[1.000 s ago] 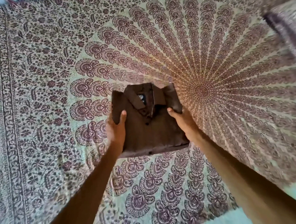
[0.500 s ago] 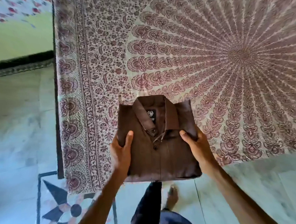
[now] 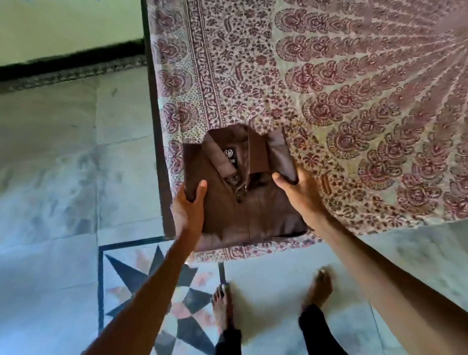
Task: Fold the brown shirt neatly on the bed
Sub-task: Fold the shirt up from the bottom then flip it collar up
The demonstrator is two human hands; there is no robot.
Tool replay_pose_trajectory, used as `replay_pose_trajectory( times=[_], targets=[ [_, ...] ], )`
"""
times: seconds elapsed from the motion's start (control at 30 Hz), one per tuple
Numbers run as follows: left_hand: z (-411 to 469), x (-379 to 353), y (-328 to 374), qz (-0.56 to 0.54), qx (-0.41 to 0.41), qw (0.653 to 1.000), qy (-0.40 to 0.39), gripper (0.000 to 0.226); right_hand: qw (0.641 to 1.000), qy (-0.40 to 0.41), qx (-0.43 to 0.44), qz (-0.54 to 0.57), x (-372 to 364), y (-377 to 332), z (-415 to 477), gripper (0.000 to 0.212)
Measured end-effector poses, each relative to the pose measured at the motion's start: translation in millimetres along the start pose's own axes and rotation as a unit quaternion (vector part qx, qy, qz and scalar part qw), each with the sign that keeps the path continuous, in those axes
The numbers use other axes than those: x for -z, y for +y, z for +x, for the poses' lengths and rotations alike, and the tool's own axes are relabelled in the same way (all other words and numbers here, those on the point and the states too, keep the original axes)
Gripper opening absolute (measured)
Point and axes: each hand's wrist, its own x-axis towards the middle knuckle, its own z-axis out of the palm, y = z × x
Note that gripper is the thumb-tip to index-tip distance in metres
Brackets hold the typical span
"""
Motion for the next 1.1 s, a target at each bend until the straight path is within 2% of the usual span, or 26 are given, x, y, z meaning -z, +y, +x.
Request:
replay_pose_trajectory(
  times=[0.1,0.17,0.23,0.3,0.4,0.47,0.53,0.63,0.7,0.77,0.87,1.0,1.1],
  targets=[
    [24,8,-22,0.083,-0.004,0.994,-0.075,0.036,0.996,0.021,-0.027,-0.086,-22,18,7,0.056],
    [22,13,-22,0.101,-0.029,0.993,-0.052,0.038,0.978,0.069,0.015,-0.198,-29,23,5,0.064],
    [16,13,-18,0.177,-0.075,0.981,-0.003,0.054,0.938,0.133,0.071,-0.311,-31,15,1,0.060],
    [11,10,-16,0.236,-0.161,0.958,0.018,0.059,0.907,0.158,0.130,-0.367,-35,3,2,0.055],
    [17,-8,-12,0.275,-0.287,0.917,-0.033,0.065,0.888,0.082,0.182,-0.414,-42,-4,21,0.061],
    [34,-23,-17,0.314,-0.307,0.896,-0.059,0.070,0.877,-0.004,0.165,-0.452,-46,3,39,0.070],
    [55,-33,-27,0.335,-0.284,0.896,-0.063,0.072,0.869,-0.066,0.147,-0.468,-49,16,54,0.075],
    [76,-34,-37,0.337,-0.261,0.902,-0.062,0.070,0.873,-0.097,0.142,-0.456,-46,28,63,0.073],
    [75,-31,-35,0.333,-0.241,0.909,-0.059,0.070,0.875,-0.077,0.143,-0.456,-44,27,57,0.072],
    [61,-25,-30,0.319,-0.215,0.922,-0.036,0.069,0.883,-0.016,0.140,-0.447,-43,21,38,0.070],
    [20,-15,-30,0.338,-0.253,0.906,-0.027,0.066,0.901,0.041,0.131,-0.412,-40,16,-12,0.068],
    [-33,-20,-56,0.352,-0.304,0.879,-0.103,0.072,0.880,-0.004,0.137,-0.455,-44,37,-63,0.074],
    [-34,-27,-74,0.367,-0.301,0.873,-0.107,0.078,0.874,-0.036,0.127,-0.468,-51,55,-62,0.077]
  ],
)
